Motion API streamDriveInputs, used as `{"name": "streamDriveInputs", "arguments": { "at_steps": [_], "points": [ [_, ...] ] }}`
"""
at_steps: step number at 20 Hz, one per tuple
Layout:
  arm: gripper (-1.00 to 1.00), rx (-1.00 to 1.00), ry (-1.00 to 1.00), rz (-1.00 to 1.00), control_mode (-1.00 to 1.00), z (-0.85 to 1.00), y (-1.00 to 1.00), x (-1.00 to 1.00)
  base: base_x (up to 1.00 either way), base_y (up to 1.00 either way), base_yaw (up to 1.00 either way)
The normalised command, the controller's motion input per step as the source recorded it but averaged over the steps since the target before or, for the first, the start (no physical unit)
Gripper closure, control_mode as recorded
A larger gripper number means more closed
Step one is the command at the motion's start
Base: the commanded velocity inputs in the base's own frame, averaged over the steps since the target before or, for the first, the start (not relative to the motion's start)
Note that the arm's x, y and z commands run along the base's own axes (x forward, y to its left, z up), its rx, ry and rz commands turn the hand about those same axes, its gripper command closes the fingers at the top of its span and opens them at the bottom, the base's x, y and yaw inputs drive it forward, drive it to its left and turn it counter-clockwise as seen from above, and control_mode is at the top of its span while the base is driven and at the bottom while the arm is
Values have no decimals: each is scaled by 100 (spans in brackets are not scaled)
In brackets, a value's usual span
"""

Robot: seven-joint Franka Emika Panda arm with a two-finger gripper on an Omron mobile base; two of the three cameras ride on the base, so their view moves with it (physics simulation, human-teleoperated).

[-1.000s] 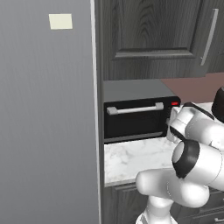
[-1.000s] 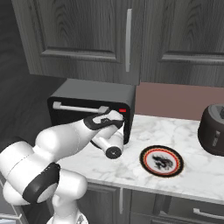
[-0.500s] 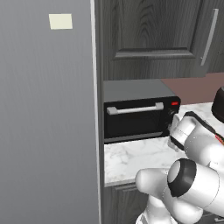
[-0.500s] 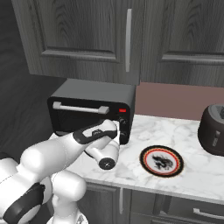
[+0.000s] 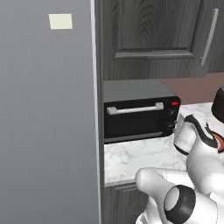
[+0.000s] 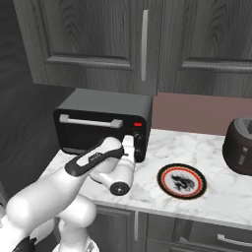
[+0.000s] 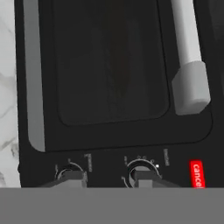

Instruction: Pull the toaster oven rack outwards. Pick up the baguette from the plate and place it on the toaster oven rack. Close the toaster oven door fully and set the temperature to the lowest setting.

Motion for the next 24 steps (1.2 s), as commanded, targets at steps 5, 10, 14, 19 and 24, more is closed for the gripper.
{"name": "streamDriveInputs", "arguments": {
  "at_steps": [5,10,14,19,24],
  "points": [
    [-100,-5,0,0,-100,1,-1,-8,0,0,0],
    [-100,-11,1,0,-100,-3,-17,-9,0,0,0],
    [-100,-23,11,3,-100,-3,-42,-1,0,0,0],
    [-100,-32,17,15,-100,0,-50,0,0,0,0],
    [-100,-37,13,22,-100,-1,-17,-7,0,0,0]
  ]
}}
